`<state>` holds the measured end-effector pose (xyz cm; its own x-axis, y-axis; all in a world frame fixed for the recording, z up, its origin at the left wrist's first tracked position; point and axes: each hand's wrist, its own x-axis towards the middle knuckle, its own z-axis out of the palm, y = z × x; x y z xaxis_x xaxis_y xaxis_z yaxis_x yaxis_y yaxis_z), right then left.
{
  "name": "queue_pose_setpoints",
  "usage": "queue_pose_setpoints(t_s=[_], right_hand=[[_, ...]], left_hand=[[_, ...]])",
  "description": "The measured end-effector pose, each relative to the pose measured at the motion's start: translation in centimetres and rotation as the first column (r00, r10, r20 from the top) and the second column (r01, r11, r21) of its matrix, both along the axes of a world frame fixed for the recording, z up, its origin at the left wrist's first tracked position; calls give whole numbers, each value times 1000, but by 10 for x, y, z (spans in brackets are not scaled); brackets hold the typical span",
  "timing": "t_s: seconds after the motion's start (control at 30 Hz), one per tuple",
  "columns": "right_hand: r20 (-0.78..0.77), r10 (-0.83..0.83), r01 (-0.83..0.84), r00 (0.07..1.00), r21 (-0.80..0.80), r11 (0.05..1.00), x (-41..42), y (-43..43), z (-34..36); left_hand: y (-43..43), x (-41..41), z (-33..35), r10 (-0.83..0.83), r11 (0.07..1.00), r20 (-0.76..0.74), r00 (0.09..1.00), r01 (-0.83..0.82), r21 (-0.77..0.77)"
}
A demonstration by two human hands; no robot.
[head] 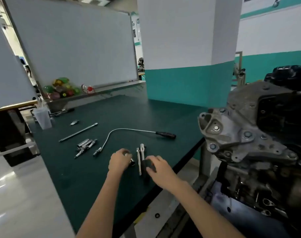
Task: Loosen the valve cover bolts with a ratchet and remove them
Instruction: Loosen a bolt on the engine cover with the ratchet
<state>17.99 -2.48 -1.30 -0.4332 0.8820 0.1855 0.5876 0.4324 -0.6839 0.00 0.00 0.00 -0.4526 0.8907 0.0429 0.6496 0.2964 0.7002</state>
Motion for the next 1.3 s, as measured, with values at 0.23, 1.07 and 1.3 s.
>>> queue_pose_setpoints(t_s=[0.23,1.07,1.3], right_hand=[[131,-83,93,988,-67,993,-27,6,7],[-640,-239,-132,730,-476,869,57,-7,-2],[-851,-225,-415,474,-441,796,116,-52,31]], left_hand=[[25,9,-3,-5,988,-190,982,-24,-149],[42,33,-18,-53,982,-482,875,-43,-185],[21,76,12,-295,937,430,853,169,306]])
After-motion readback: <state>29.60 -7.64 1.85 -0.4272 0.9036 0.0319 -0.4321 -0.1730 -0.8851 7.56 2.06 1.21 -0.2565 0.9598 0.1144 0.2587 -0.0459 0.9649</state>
